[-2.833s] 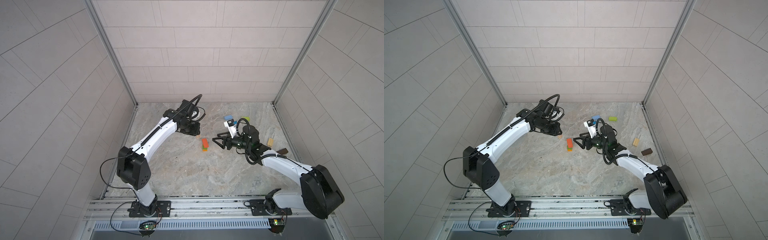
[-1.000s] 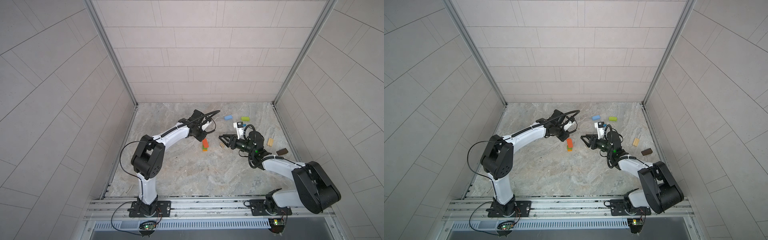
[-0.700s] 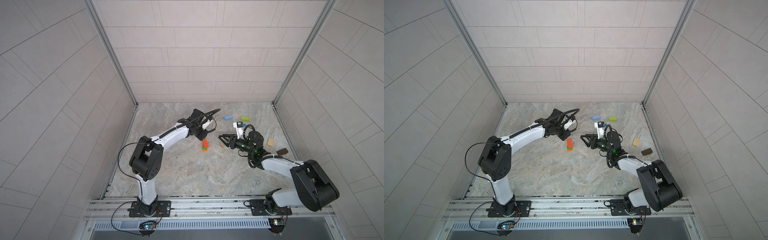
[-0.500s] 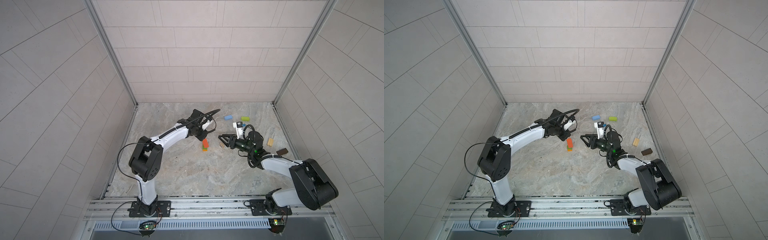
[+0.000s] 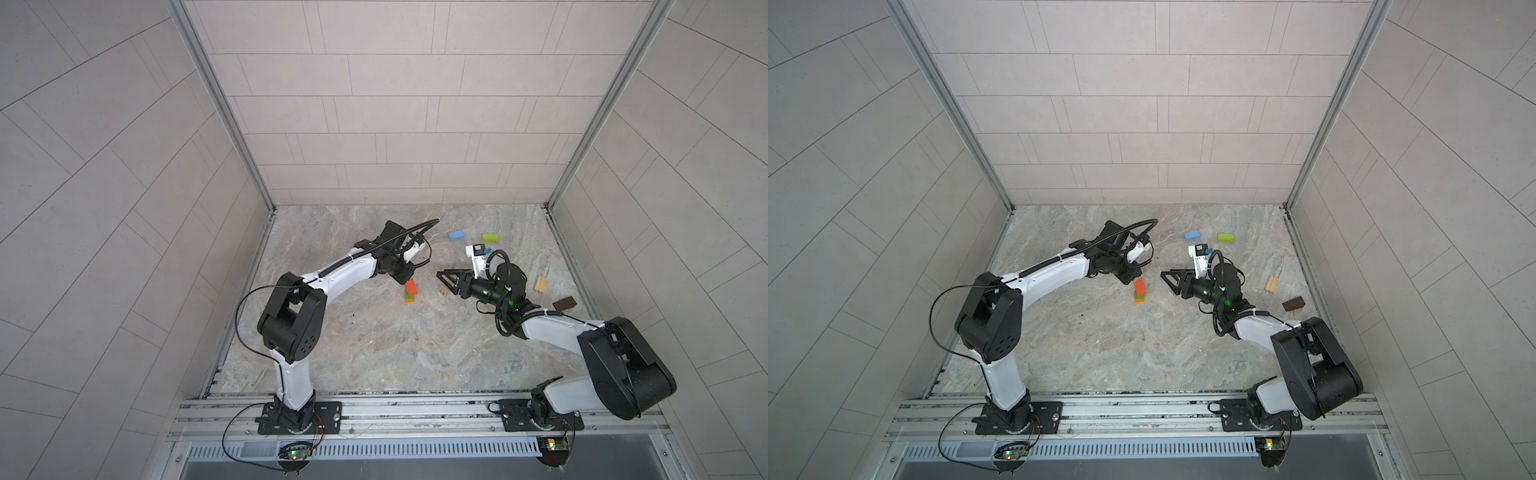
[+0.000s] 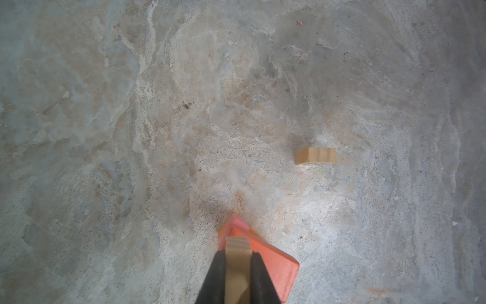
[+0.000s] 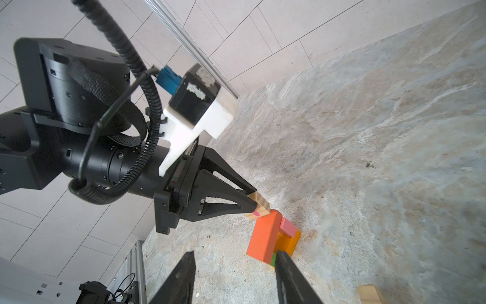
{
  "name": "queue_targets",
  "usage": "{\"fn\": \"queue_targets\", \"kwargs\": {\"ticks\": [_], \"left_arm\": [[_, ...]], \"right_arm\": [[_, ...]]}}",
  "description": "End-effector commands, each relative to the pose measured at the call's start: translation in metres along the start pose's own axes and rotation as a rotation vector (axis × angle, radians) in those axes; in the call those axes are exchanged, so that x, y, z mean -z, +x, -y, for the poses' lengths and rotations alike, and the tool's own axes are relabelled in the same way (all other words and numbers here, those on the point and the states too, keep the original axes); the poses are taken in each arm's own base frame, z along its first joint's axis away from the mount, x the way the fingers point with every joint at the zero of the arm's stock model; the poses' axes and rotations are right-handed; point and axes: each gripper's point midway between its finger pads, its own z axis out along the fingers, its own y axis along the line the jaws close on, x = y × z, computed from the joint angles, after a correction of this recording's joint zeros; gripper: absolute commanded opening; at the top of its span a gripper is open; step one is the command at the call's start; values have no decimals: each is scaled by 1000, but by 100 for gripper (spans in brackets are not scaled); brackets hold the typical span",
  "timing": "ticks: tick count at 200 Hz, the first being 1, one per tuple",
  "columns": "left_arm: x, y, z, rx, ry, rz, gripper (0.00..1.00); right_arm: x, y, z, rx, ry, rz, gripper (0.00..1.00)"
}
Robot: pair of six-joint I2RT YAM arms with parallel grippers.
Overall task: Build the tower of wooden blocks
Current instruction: 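Lower the T cube onto the top of the red-orange block with the left gripper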
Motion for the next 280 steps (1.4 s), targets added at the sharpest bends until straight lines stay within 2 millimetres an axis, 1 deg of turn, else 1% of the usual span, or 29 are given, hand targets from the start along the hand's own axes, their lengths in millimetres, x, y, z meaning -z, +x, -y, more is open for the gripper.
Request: {"fn": "queue_targets", "kwargs": {"ticks": [1, 24, 119, 224, 280], "left_arm": [[1, -1, 5, 0, 16, 8, 2], [0, 0, 5, 0, 16, 4, 4], [-8, 7, 8, -14, 15, -28, 8], [-6, 11, 6, -29, -2, -42, 7], [-10, 16, 5, -30, -5, -57, 7]], "right_arm": [[1, 0, -3, -4, -23, 9, 50], [1, -1, -3, -4, -23, 10, 50], [-1, 0, -2, -6, -22, 8, 49], [-3, 1, 0, -21, -32, 7, 48], [-3, 2, 0, -21, -31, 6, 48]]}}
